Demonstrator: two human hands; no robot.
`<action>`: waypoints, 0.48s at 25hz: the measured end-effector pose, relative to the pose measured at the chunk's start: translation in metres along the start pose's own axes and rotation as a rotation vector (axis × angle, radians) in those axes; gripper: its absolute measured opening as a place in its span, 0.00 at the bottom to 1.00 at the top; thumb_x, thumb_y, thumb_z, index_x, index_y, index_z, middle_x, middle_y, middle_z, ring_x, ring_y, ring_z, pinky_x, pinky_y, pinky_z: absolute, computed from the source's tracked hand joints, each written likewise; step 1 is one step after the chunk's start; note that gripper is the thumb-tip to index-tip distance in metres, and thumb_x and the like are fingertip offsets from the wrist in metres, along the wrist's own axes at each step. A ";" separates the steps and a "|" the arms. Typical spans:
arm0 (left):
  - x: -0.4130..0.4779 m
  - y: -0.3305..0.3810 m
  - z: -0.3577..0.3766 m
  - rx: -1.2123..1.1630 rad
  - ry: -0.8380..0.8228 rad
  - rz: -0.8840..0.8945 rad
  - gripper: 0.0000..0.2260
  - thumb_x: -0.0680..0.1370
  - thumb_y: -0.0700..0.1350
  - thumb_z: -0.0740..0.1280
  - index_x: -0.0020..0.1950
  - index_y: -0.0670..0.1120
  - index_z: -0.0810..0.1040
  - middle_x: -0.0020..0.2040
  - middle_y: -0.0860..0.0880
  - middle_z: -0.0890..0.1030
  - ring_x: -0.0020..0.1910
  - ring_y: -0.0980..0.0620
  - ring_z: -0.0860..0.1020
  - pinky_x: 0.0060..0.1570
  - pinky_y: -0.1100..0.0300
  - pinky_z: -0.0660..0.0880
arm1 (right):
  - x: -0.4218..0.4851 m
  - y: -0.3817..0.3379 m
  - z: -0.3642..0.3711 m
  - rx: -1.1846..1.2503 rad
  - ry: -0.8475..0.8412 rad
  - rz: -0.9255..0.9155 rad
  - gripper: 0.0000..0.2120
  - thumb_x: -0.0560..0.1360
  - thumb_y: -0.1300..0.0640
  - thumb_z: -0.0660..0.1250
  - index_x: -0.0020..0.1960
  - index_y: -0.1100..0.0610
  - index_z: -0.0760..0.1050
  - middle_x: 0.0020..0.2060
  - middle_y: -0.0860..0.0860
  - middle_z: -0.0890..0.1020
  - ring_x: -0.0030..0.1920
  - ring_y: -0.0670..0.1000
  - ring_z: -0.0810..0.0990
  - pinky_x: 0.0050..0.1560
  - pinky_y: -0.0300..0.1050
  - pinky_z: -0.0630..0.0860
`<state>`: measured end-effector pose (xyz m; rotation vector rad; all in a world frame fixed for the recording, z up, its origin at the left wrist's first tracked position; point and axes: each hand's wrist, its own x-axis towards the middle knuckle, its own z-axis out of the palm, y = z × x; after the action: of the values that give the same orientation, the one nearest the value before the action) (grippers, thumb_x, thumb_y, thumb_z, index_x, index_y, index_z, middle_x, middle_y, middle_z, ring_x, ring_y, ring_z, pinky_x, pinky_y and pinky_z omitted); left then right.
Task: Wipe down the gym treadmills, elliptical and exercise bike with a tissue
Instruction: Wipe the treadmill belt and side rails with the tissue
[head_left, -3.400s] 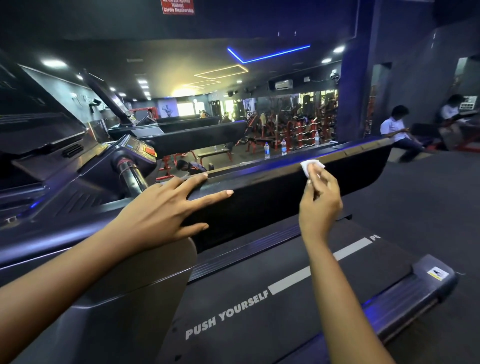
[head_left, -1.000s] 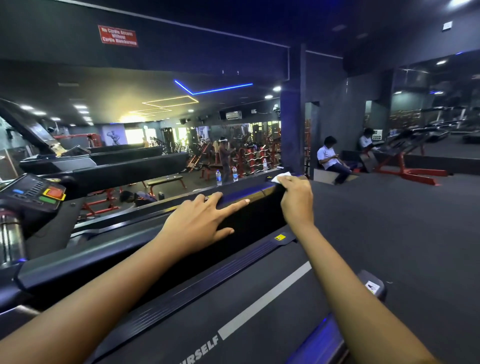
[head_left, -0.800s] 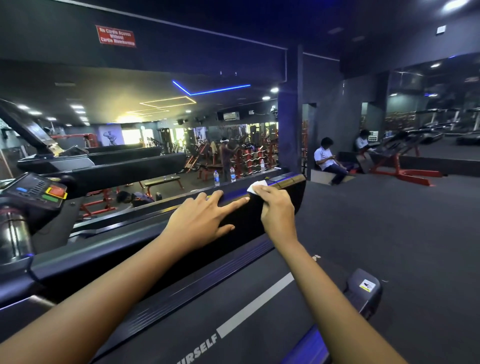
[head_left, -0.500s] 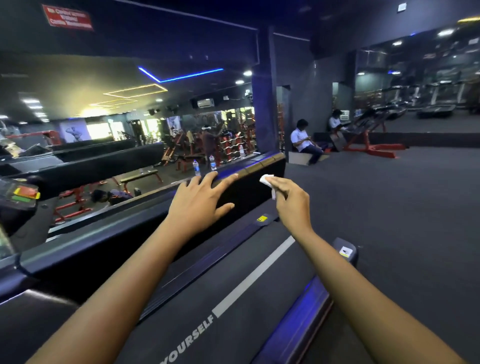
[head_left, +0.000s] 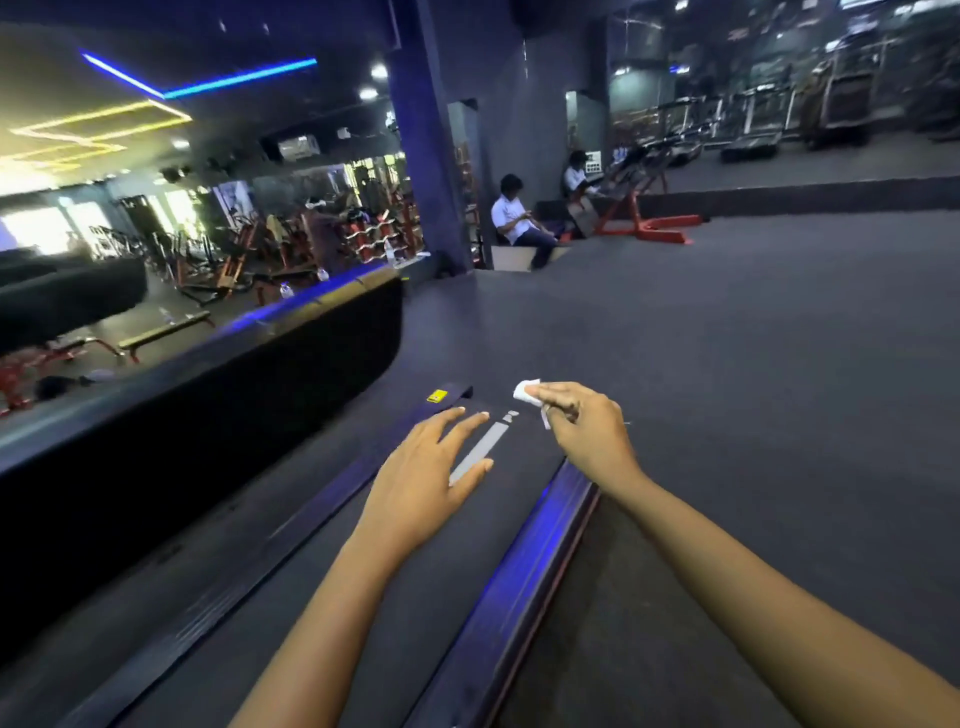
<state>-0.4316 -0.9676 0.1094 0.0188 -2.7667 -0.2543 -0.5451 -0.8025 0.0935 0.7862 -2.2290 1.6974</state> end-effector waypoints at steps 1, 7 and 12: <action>0.010 0.004 0.016 -0.037 -0.012 -0.033 0.36 0.69 0.68 0.44 0.74 0.57 0.63 0.73 0.54 0.65 0.70 0.55 0.64 0.65 0.59 0.66 | 0.005 0.013 -0.008 0.001 -0.017 0.007 0.15 0.74 0.72 0.62 0.55 0.60 0.81 0.52 0.50 0.81 0.51 0.40 0.76 0.49 0.19 0.65; 0.042 0.024 0.067 -0.226 0.020 -0.251 0.23 0.79 0.59 0.60 0.73 0.58 0.63 0.70 0.59 0.67 0.68 0.58 0.66 0.62 0.62 0.65 | 0.045 0.063 -0.023 0.108 -0.142 -0.025 0.16 0.74 0.72 0.62 0.54 0.58 0.82 0.51 0.45 0.81 0.54 0.36 0.76 0.53 0.24 0.68; 0.057 0.036 0.054 -0.181 0.164 -0.411 0.27 0.76 0.67 0.56 0.73 0.60 0.62 0.69 0.61 0.67 0.68 0.62 0.66 0.61 0.67 0.62 | 0.094 0.066 0.004 0.319 -0.275 -0.076 0.17 0.73 0.72 0.62 0.54 0.57 0.82 0.50 0.39 0.80 0.51 0.29 0.75 0.55 0.26 0.69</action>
<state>-0.5038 -0.9250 0.0860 0.5397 -2.5418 -0.5800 -0.6586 -0.8202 0.0835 1.2286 -2.0803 2.0435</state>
